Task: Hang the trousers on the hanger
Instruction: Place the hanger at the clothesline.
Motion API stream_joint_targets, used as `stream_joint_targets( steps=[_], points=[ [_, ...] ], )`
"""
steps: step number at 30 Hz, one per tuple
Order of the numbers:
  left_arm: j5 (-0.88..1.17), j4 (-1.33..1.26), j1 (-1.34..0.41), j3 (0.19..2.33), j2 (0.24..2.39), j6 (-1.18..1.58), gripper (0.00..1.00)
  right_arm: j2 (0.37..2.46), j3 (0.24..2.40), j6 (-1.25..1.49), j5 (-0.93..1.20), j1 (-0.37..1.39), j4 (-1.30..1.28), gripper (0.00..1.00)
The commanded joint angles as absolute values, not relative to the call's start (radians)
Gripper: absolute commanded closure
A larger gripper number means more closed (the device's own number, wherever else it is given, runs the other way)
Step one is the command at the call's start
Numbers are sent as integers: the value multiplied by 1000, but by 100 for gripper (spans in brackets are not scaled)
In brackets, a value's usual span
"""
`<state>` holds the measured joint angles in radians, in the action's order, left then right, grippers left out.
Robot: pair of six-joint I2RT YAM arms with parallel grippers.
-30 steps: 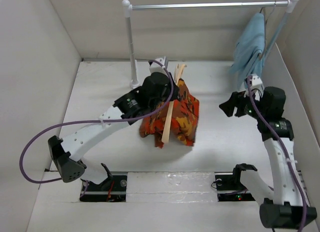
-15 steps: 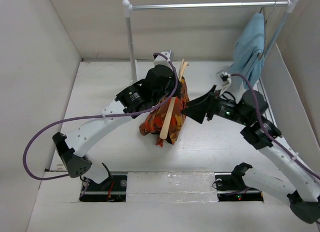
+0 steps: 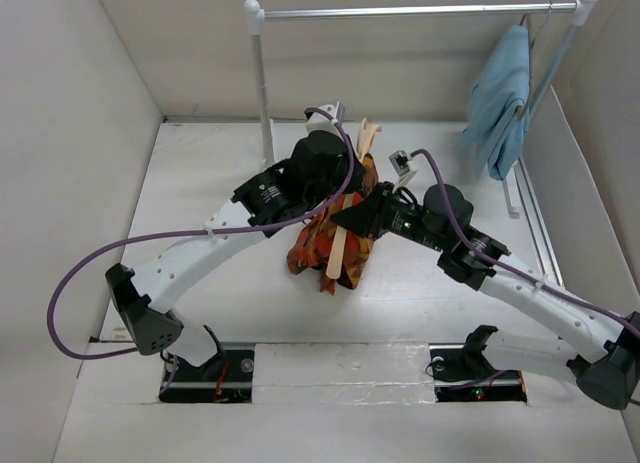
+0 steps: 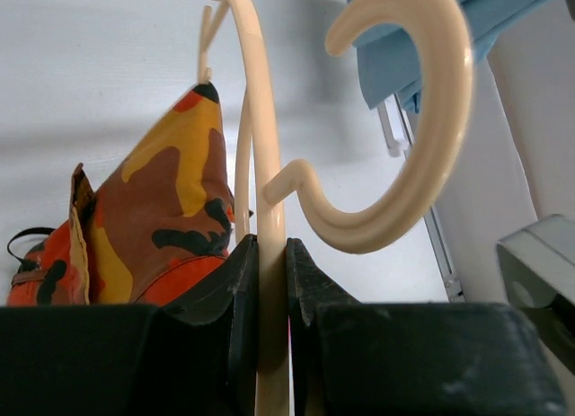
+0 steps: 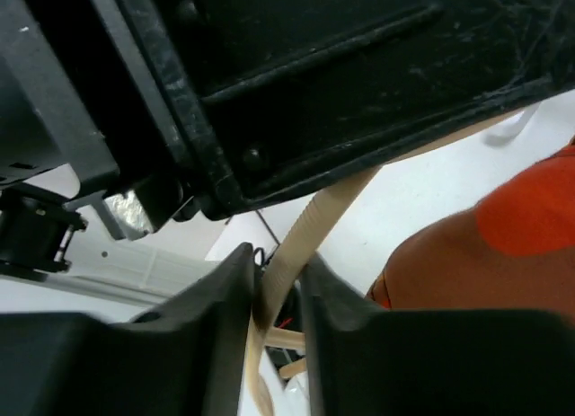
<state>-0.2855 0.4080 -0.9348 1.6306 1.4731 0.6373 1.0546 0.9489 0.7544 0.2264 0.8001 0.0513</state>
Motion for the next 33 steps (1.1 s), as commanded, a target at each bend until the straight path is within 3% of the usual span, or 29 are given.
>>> stream_joint_targets(
  steps=[1,2,5,7,8,9,12,15,21,33],
  points=[
    [-278,259,-922,1644,1382,661,100,1062,951,775,170,804,202,77],
    [-272,261,-910,1641,1375,660,100,1060,954,773,158,804,218,88],
    [-244,259,-887,1647,1367,657,100,1051,997,761,140,804,190,98],
    [-215,262,-862,1658,1365,644,86,1048,1058,743,133,793,147,100],
    [-198,261,-853,1673,1365,640,67,1052,1081,735,140,766,109,100],
    [-190,264,-841,1686,1364,634,60,1055,1101,729,147,747,91,100],
    [-176,285,-830,1750,1364,601,42,1089,1190,713,218,655,55,100],
    [-173,304,-830,1810,1348,560,33,1141,1288,709,285,565,43,100],
    [-176,308,-830,1780,1257,529,32,1275,1533,704,399,427,9,100],
    [-143,250,-830,1372,1046,604,32,1511,1732,850,480,249,189,100]
  ],
)
